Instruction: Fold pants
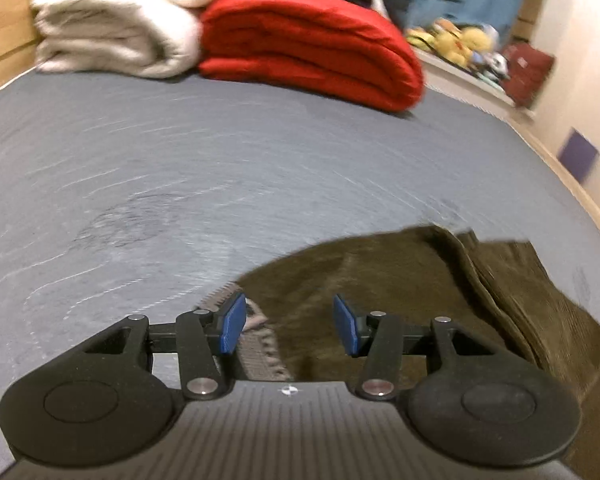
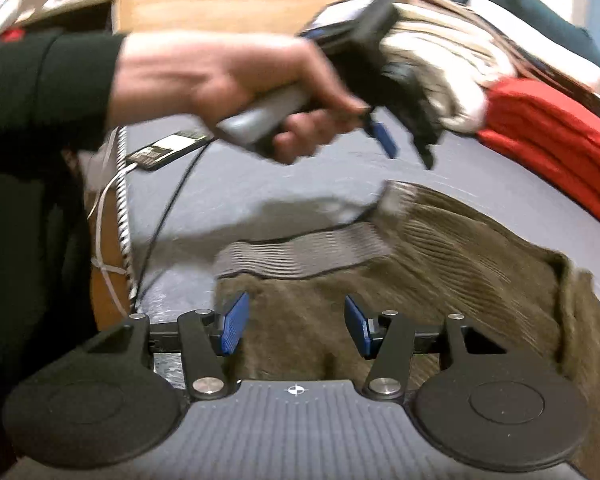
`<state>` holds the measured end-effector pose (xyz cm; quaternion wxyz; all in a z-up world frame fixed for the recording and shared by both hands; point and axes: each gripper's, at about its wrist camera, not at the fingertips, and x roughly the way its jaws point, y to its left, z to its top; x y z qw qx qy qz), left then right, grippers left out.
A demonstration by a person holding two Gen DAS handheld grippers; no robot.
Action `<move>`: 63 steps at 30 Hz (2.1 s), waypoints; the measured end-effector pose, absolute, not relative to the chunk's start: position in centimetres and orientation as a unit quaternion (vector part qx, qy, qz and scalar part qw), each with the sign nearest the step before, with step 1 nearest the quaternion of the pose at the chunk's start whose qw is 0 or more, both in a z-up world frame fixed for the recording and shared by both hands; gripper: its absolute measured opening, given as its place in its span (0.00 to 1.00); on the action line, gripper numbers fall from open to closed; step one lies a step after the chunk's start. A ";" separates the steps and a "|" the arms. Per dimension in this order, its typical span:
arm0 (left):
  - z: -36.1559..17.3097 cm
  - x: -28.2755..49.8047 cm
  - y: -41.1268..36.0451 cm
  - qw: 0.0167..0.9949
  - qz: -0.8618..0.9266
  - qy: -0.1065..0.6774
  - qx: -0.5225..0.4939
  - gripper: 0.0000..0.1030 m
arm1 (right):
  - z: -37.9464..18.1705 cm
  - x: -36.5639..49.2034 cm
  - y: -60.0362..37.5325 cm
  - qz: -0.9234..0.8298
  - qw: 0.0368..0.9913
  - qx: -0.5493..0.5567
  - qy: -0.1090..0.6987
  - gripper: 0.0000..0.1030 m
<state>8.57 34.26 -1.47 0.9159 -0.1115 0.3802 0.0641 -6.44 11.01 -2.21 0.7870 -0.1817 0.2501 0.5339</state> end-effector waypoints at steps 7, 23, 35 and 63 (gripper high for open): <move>-1.2 9.3 31.1 0.914 0.059 0.390 -0.095 0.37 | -0.2 -5.2 7.1 0.470 0.839 -0.135 0.238 0.54; 8.9 6.7 17.4 0.941 0.023 0.319 -0.109 0.18 | 11.5 1.0 -7.1 0.275 0.948 0.036 0.159 0.47; 1.1 10.2 10.5 0.928 -0.042 0.363 -0.077 0.19 | 3.2 9.2 -14.1 0.172 0.956 0.090 0.220 0.43; -4.9 18.0 14.4 0.897 -0.012 0.417 -0.144 0.25 | -7.7 24.7 -13.3 0.128 0.897 0.179 0.384 0.58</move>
